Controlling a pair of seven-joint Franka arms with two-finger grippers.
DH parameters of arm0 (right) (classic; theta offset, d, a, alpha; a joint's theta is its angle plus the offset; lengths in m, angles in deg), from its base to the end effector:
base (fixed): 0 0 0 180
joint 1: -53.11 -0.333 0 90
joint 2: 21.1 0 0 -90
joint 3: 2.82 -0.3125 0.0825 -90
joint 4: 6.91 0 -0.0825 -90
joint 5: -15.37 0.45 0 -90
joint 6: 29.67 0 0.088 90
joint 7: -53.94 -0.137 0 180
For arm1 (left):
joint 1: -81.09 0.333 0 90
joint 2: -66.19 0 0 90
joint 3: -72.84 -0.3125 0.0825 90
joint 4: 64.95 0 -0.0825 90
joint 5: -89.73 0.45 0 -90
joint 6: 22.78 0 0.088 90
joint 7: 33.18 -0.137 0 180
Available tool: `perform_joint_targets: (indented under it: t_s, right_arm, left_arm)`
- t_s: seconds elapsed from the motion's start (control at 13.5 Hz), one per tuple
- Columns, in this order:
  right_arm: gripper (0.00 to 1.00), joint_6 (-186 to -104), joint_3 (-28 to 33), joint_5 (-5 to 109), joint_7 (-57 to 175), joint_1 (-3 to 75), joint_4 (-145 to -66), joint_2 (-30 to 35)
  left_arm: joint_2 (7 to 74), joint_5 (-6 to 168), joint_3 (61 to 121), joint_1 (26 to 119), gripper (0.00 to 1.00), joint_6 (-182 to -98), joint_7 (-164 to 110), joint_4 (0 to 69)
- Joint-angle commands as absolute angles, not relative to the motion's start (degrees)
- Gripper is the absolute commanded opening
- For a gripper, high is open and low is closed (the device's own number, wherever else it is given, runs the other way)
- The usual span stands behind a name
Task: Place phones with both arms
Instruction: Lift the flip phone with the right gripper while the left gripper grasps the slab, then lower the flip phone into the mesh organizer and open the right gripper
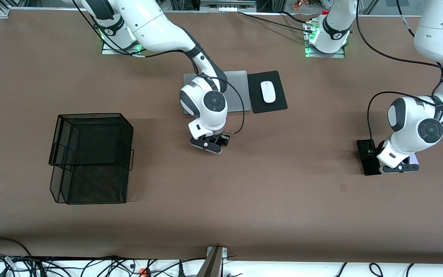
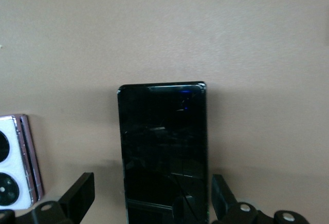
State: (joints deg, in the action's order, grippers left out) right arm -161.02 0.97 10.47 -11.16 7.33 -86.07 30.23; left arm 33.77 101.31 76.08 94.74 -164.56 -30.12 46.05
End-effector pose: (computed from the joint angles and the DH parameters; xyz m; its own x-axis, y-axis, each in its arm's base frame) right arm 0.5788 0.5257 0.1002 0.9435 -0.3126 0.1103 -0.3184 -0.9472 0.0387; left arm 0.6449 0.1204 0.1016 0.9961 0.0840 -0.0278 0.0812 -0.9925 -0.0916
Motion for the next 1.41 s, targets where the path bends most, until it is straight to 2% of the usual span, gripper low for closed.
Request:
perform_joint_targets:
  t_s: [0.0, 0.45, 0.67, 0.82, 1.11, 1.34]
  right_arm:
    - [0.00, -157.84, 0.70, 10.45, -9.87, 7.93, -85.58, 26.64]
    - [0.00, -136.94, 0.70, 10.63, -6.90, 9.07, -72.32, 22.33]
    - [0.00, -129.54, 1.40, 15.00, 4.67, 13.80, -73.43, 14.79]
    - [0.00, -127.23, 4.28, 15.37, 13.56, 16.45, -80.77, 7.86]
    - [0.00, -137.84, 15.78, 15.46, 31.84, 16.81, -104.68, -7.44]
    - [0.00, -139.53, 26.94, 15.55, 46.87, 16.90, -108.59, -8.53]
  left_arm:
    - [32.80, 102.48, 77.23, 96.56, 1.00, -166.99, -30.02, 46.06]
    - [32.79, 98.70, 77.85, 97.35, 1.00, -167.01, -30.46, 46.06]
    - [32.79, 98.52, 78.99, 97.53, 1.00, -166.30, -30.46, 46.06]
    - [32.53, 98.52, 78.99, 97.88, 1.00, -166.30, -30.46, 46.06]
    - [31.65, 98.61, 78.99, 97.88, 1.00, -166.48, -30.81, 46.06]
    - [31.47, 98.52, 78.99, 97.88, 1.00, -166.48, -30.72, 46.06]
